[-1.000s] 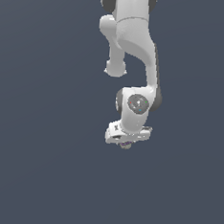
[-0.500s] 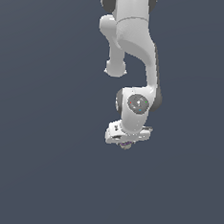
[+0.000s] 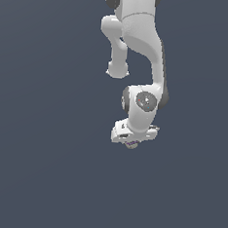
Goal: Pick up the object and move it to a goal position.
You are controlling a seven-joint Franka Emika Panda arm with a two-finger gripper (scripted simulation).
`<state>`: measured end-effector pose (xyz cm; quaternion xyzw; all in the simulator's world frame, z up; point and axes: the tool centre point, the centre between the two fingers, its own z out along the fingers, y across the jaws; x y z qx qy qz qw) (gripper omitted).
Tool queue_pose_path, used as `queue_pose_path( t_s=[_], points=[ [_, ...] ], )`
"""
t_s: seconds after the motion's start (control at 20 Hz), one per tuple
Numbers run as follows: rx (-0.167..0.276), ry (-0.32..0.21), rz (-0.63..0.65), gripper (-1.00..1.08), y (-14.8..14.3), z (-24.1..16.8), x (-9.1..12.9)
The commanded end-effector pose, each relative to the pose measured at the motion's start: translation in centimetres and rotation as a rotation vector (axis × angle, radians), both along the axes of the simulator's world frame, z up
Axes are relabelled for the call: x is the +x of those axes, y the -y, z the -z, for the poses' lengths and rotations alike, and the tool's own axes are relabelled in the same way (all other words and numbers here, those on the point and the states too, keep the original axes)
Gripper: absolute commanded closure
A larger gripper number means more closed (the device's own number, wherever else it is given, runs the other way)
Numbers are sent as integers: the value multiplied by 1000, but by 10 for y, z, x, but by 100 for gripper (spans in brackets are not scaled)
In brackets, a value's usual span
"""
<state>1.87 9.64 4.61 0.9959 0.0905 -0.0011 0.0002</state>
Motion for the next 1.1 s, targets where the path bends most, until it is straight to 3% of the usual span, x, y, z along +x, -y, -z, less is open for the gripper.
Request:
queue_pose_path(
  t_s=[0.0,0.65,1.05],
  points=[
    [1,2,-1,108,-12,-8,-8],
    [0,2,-2,108,-108,-65,-73],
    [0,2,-2,108,-136,-80,-89]
  ],
)
